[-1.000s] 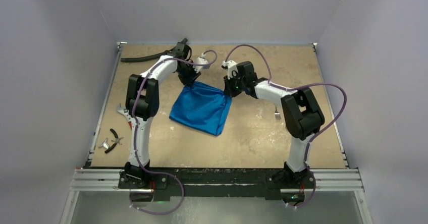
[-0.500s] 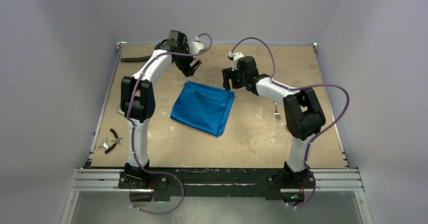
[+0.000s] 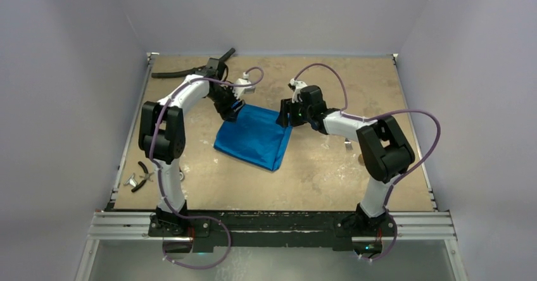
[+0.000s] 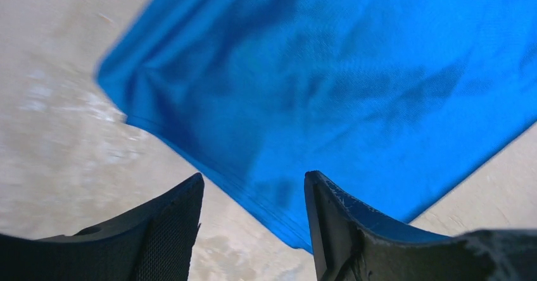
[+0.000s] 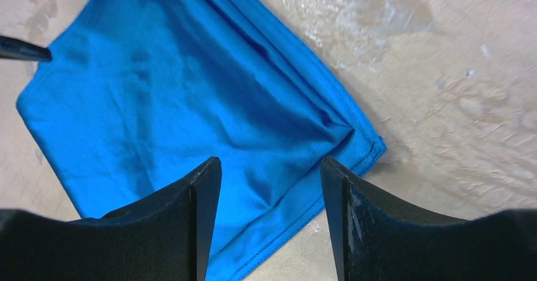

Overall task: Fold the napkin into a case and place the utensils inside
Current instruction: Turn over the upper triangle folded napkin at the center of the board, then pick up the lower triangle-folded napkin from the center of the board.

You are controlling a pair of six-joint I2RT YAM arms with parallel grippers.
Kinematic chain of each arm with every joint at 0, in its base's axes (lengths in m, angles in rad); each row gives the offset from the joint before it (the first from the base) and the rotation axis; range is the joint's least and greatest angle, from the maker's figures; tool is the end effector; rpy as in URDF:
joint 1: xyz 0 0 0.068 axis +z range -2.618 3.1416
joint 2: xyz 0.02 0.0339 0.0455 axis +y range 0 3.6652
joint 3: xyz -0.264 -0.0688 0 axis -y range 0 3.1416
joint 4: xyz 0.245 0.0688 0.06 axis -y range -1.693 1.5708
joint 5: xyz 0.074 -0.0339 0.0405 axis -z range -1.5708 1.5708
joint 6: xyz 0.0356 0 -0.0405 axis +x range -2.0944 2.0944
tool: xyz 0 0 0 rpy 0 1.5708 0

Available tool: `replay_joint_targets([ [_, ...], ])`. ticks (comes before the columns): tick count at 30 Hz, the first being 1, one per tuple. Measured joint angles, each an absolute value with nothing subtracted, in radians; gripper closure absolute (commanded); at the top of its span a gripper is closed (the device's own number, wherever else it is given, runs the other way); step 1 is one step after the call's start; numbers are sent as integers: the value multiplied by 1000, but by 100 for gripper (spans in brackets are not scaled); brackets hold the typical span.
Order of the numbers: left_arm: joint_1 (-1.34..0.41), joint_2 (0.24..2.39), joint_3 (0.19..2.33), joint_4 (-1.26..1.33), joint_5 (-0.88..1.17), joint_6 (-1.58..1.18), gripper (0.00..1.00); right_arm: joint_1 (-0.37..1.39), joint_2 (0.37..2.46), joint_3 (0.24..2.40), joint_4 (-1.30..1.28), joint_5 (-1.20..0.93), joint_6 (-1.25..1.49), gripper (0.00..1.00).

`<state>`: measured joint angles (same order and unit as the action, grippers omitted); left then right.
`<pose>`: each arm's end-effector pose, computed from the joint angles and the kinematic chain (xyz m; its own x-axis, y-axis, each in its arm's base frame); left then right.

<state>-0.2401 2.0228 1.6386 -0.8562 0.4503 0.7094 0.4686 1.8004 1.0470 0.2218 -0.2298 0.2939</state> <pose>0.4036 -0.1148 0.2145 -0.4683 0.7184 -0.5143 0.8650 0.4915 -0.1011 0.3474 0.1850 0.1916 -0.6110 0.0068 -0.7916 -0.4576 0.8129 0.3602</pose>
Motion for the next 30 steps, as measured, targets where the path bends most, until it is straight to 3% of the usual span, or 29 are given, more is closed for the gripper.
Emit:
replay_joint_targets([
  [9,-249,1998,1602,-832,454,692,39,464,1892,1098,207,-272,353,40],
  [17,-330,2178,1933,-676,455,575,40,463,1890,1090,216,-269,428,39],
  [24,-443,2379,2026,-629,487,558,40,461,1890,1071,216,-248,464,39],
  [30,-462,2423,2029,-615,530,562,40,454,1894,1060,247,-243,500,51],
])
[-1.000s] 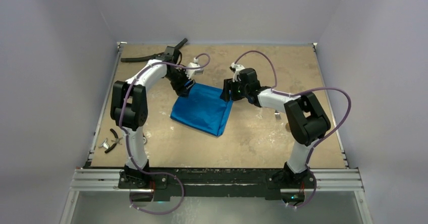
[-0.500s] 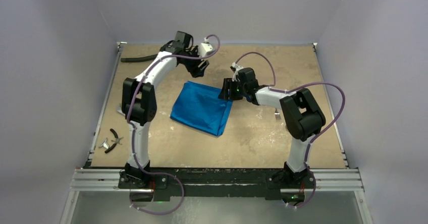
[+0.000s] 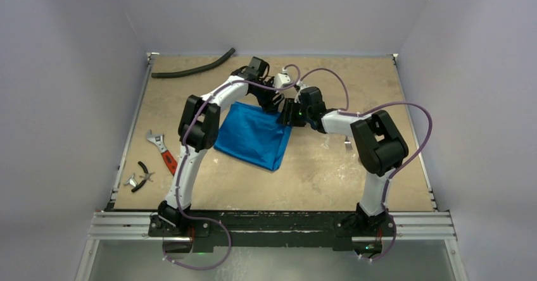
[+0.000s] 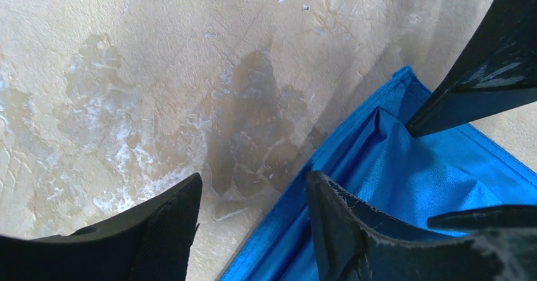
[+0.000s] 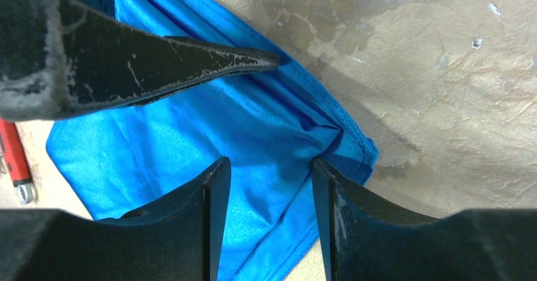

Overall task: Fold the napkin into a case and place the utensils inside
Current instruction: Pick up the lower triangle-folded napkin from the center of the board.

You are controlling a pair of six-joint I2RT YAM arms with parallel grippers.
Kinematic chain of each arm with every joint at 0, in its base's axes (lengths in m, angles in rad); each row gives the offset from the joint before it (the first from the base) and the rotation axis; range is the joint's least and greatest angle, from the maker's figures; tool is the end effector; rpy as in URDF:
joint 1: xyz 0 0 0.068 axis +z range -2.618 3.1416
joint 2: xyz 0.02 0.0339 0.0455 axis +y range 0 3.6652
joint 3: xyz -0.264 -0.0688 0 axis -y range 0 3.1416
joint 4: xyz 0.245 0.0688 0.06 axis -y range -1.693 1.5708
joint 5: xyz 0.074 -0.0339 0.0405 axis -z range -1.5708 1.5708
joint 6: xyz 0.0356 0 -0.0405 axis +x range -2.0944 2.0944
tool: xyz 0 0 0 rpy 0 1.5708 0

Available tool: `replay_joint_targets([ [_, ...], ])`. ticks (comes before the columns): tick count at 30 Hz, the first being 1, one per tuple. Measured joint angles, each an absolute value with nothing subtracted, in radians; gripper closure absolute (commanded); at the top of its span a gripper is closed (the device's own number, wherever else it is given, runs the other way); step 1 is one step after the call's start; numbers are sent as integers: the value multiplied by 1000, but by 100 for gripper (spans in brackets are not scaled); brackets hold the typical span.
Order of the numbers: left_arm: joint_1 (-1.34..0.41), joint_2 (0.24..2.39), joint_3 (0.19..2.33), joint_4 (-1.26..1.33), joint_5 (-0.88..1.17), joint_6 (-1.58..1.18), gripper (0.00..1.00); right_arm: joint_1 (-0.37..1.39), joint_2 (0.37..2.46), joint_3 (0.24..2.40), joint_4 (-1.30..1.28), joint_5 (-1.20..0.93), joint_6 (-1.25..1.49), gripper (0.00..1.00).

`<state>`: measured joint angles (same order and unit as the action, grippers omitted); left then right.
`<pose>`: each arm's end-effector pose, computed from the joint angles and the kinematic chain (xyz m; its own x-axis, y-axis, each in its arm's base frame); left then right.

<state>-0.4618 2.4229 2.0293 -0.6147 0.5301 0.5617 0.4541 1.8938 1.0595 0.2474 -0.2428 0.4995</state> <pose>0.4609 -0.2495 0.1602 -0.3076 0.6664 -0.6792 0.9330 0.3513 -0.0779 0.3586 0.1846 0.1625 -0.7270 0.1625 -0.6672 -0.2933 0.8050 0.5157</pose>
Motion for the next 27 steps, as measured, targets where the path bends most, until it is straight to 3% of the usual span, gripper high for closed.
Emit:
replay_joint_targets([
  [3,-458,2424,2029,-616,540,565,41,453,1905,1060,273,-245,515,61],
  [11,-456,2424,2029,-624,570,590,42,453,1926,1045,321,-226,553,100],
  [27,-456,2424,2016,-657,584,731,47,448,1908,1023,374,-141,573,100],
])
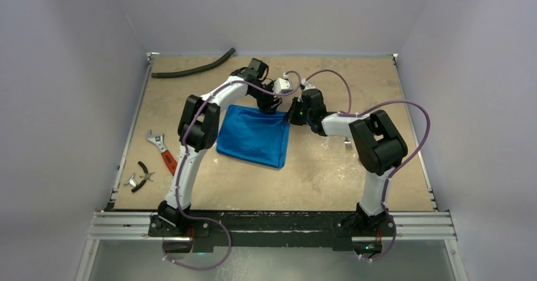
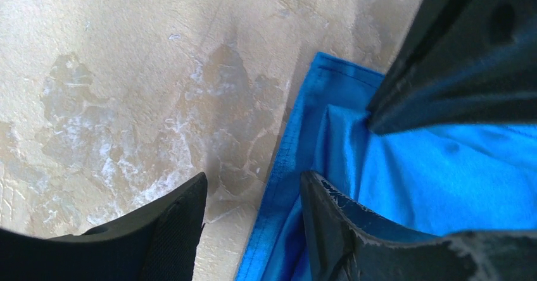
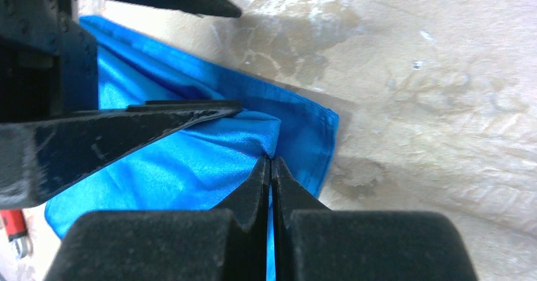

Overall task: Fold the napkin into a case and place the utensils inside
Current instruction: Pick up the lower triangle-folded napkin from the center of the board.

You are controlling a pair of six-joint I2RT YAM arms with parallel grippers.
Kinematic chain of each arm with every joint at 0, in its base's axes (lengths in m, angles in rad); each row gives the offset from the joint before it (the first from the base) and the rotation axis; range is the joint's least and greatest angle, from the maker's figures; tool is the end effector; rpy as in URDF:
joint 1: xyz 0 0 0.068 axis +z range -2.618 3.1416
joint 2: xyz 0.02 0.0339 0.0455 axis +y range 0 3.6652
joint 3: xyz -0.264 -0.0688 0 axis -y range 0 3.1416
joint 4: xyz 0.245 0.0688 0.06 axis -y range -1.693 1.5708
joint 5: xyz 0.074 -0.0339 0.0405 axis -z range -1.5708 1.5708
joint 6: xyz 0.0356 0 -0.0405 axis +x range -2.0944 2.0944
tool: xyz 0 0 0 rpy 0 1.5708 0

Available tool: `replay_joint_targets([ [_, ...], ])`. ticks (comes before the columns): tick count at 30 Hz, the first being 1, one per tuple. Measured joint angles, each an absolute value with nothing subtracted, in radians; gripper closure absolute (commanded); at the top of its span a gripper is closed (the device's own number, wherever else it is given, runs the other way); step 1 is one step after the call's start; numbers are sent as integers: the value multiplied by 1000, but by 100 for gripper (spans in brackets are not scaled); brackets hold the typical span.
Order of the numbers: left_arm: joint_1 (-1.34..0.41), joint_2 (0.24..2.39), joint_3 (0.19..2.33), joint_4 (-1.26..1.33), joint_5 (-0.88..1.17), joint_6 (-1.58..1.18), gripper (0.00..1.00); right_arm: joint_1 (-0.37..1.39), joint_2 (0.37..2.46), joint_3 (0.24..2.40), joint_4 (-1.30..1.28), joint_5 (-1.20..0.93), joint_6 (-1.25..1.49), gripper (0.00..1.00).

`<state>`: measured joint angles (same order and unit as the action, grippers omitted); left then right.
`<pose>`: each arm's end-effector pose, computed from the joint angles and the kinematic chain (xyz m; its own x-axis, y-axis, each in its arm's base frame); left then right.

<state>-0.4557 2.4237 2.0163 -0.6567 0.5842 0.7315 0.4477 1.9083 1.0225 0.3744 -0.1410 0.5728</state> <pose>0.4564 -0.2455 0.1545 -0.1785 0.7080 -0.6833 0.9765 0.2127 -0.0347 0.3622 0.1795 0.1574 -0.6629 0.2769 -0.6956 -0.2139 0.8203 0.5304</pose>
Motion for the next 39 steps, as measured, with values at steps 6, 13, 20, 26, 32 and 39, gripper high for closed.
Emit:
replay_joint_targets([
  [6,-456,2424,2016,-677,609,769,50,429,1893,970,424,-91,592,100],
  [13,-458,2424,2022,-699,619,789,51,418,1880,956,466,-62,603,100],
  [20,-442,2424,2043,-718,602,760,33,416,1938,977,478,-55,609,100],
  [26,-356,2393,2074,-683,581,659,26,411,1963,1010,477,-24,612,100],
  [32,-291,2176,1972,-702,582,661,30,411,1963,1017,469,51,629,100],
  [39,-510,1840,1541,-834,622,821,31,411,1963,1025,453,97,641,100],
])
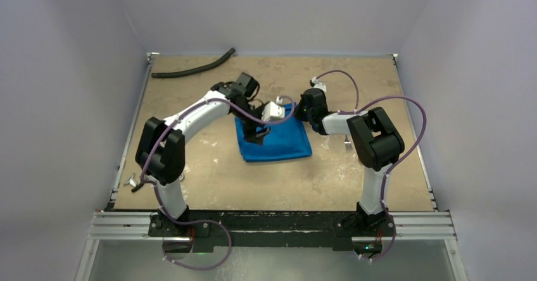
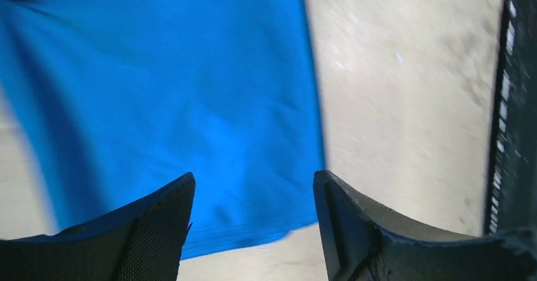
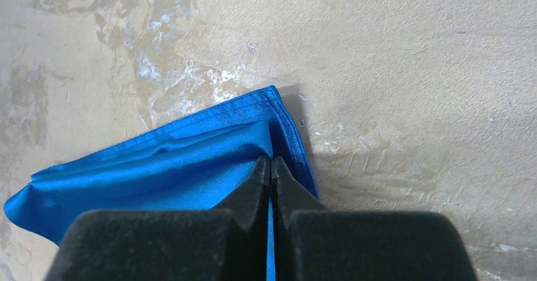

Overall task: Fold the napkin into a case and place the utensils inside
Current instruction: Pick up the lower triangle-folded napkin from the center of the board.

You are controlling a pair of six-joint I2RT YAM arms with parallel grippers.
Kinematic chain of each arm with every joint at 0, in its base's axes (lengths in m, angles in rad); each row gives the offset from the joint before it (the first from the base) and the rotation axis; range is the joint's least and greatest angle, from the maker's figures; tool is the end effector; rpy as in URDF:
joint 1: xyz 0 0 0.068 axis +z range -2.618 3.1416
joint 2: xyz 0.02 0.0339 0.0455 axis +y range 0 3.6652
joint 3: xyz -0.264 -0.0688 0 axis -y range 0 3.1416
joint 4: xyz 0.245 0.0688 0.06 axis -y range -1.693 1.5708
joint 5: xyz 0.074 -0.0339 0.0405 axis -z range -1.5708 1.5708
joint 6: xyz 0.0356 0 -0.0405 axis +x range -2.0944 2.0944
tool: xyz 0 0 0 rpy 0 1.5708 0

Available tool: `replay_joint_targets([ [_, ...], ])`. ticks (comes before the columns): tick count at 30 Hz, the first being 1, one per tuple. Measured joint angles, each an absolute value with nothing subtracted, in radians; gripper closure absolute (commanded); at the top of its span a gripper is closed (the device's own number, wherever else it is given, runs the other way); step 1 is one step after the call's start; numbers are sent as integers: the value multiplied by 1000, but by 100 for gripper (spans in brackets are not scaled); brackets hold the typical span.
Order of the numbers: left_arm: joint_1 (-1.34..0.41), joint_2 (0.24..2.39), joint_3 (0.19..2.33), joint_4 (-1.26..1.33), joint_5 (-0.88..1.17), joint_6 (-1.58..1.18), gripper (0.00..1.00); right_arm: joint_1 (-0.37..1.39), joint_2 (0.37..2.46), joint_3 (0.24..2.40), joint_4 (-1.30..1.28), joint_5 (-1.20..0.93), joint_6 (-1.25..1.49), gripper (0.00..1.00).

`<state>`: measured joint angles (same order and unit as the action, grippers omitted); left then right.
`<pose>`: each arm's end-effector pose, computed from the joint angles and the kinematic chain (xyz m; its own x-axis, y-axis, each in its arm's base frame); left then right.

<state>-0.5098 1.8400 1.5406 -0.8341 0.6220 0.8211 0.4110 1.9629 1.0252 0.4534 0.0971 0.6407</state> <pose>0.3264 -0.2063 0.2598 -0.0909 0.7323 -0.6749 0.9957 0.0778 -0.0497 0.3782 0.1611 0.1445 -0.5329 0.4168 -0.7365 -0.0006 0.8701 0.4928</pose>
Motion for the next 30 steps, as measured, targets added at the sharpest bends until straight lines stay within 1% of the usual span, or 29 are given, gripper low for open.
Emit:
replay_joint_targets([
  [2,-544,1821,1440,-878,620,874,28,411,1963,1026,451,99,644,100],
  [5,-527,1818,1318,-915,570,960,23,411,1964,1028,447,100,647,100],
  [9,-526,1740,1177,-879,471,1045,20,411,1964,1029,446,100,649,100],
  [12,-558,1681,1132,-842,429,1066,17,411,1965,1029,446,103,655,100],
  [17,-598,1675,1130,-736,402,1054,15,411,1965,1029,445,104,656,100],
  [26,-697,1718,1120,-693,389,981,22,411,1965,1029,445,105,668,100],
  [28,-709,1733,1111,-690,388,968,25,411,1965,1028,445,105,671,100],
  [30,-714,1743,1096,-677,379,956,31,411,1965,1028,445,106,673,100],
])
